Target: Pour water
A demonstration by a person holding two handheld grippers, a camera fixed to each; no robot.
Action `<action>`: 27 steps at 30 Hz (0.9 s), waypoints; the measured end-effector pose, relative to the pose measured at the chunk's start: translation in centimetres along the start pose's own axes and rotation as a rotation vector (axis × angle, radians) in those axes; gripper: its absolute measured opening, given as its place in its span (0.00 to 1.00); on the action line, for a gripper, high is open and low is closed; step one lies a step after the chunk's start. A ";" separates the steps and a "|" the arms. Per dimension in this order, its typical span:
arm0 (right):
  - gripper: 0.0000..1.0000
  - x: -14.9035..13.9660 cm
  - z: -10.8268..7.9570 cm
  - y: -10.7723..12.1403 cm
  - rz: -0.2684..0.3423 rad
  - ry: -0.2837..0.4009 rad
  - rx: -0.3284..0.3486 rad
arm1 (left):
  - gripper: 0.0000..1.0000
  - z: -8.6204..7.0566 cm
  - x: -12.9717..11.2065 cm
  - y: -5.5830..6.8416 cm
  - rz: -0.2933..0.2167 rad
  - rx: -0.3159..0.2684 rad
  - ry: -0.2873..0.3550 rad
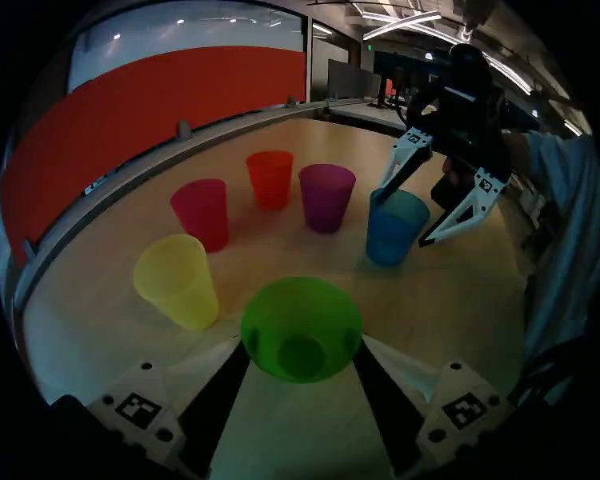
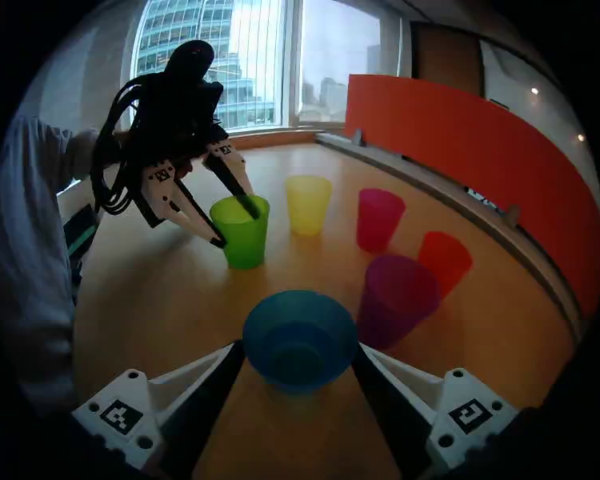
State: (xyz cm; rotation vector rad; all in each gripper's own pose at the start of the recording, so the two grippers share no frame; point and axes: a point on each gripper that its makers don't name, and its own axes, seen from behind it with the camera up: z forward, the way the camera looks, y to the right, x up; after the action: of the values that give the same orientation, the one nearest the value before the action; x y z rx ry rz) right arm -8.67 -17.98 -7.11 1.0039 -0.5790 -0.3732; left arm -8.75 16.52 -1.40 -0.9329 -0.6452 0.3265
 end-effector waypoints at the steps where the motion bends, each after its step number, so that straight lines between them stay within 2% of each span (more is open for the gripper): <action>1: 1.00 0.0 0.0 0.0 0.000 0.001 0.000 | 0.85 0.0 0.0 0.0 0.000 0.000 0.000; 11: 1.00 0.2 0.5 0.0 -0.001 0.007 -0.006 | 0.85 -0.1 0.1 0.0 -0.004 0.000 0.007; 15: 0.92 0.2 0.6 0.2 0.000 0.008 -0.019 | 0.85 -0.1 0.3 0.0 -0.006 0.000 0.013; 20: 0.91 0.3 0.6 0.2 0.002 0.017 -0.027 | 0.85 -0.1 0.6 0.1 -0.007 0.001 0.023; 27: 0.91 0.5 0.4 0.2 0.013 0.034 -0.040 | 0.85 -0.9 1.6 0.2 -0.013 0.014 0.061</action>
State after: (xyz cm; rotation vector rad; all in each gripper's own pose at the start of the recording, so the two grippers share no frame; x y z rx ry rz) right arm -8.53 -18.39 -6.70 0.9662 -0.5454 -0.3545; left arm -6.92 16.91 -1.37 -0.9216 -0.5920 0.2898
